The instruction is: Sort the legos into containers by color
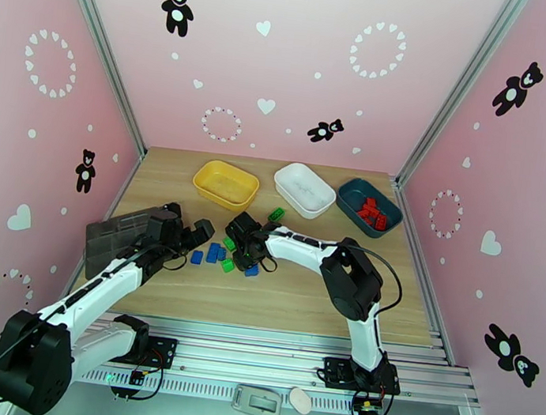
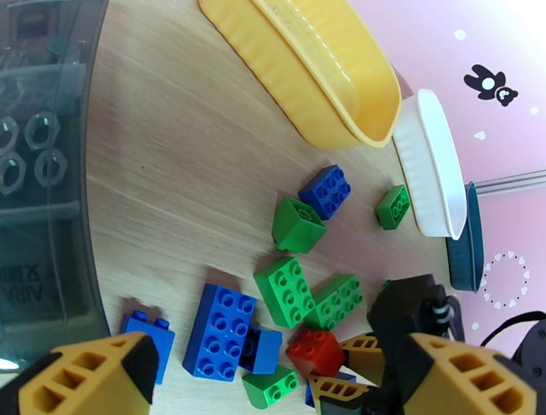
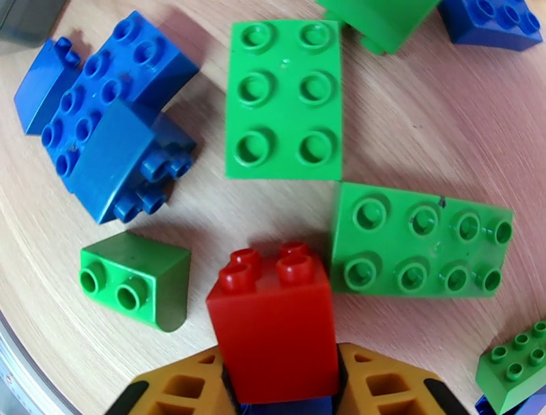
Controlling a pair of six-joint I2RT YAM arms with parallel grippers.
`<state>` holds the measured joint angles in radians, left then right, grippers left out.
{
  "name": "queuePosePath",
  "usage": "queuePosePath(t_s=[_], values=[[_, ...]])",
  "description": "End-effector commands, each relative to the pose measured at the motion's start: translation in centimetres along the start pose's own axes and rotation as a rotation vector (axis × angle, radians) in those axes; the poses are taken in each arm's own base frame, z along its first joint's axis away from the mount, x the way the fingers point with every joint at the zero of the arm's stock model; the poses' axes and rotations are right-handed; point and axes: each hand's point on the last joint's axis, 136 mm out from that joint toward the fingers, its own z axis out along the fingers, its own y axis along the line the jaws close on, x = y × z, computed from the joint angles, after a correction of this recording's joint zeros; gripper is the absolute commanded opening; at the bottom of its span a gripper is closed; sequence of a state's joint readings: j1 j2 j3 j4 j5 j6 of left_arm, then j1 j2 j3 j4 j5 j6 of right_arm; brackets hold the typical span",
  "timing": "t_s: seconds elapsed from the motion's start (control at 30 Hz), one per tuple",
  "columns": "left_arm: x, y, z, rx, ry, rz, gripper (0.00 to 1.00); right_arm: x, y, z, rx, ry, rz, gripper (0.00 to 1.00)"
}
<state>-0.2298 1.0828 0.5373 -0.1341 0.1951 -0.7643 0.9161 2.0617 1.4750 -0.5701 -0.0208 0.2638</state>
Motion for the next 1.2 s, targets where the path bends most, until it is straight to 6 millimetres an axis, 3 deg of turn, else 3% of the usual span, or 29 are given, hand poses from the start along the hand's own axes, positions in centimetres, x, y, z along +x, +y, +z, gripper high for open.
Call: queuePosePath(t_s=[0.0,0.27,0.47,0.57,0.77,1.0,1.17], values=[[0.3,-0.8,0.4,0.040,0.022,-0.003,0.98,-1.1,0.2,-0.5,0.008,-0.034,0.013,0.32],[1.2,-2.9,1.3,0.076,0.054,0.017,0.99,-2.0,-1.3,-3.1,-0.008,-0.113,0.080,0.27],[1.2,-4.7,2.4,0.120,0.069,0.008,0.98,-1.3,-4.8,-5.7,-0.019,-0.168,0.185,0.26],[1.7,-7.0,3.4,0.153,0.092,0.039,0.98,-0.7,-7.2,-7.1,-0.009,-0.201,0.251,0.26],[4.6,-13.8,6.6,0.246,0.184,0.145,0.98,1.4,-14.8,-10.8,0.099,-0.266,0.459,0.26],[11.2,-22.5,11.9,0.395,0.370,0.249,0.96,6.1,-24.8,-15.9,0.257,-0.338,0.762,0.26],[14.0,-27.7,14.4,0.479,0.430,0.284,0.95,9.5,-31.1,-19.7,0.365,-0.398,0.951,0.26]])
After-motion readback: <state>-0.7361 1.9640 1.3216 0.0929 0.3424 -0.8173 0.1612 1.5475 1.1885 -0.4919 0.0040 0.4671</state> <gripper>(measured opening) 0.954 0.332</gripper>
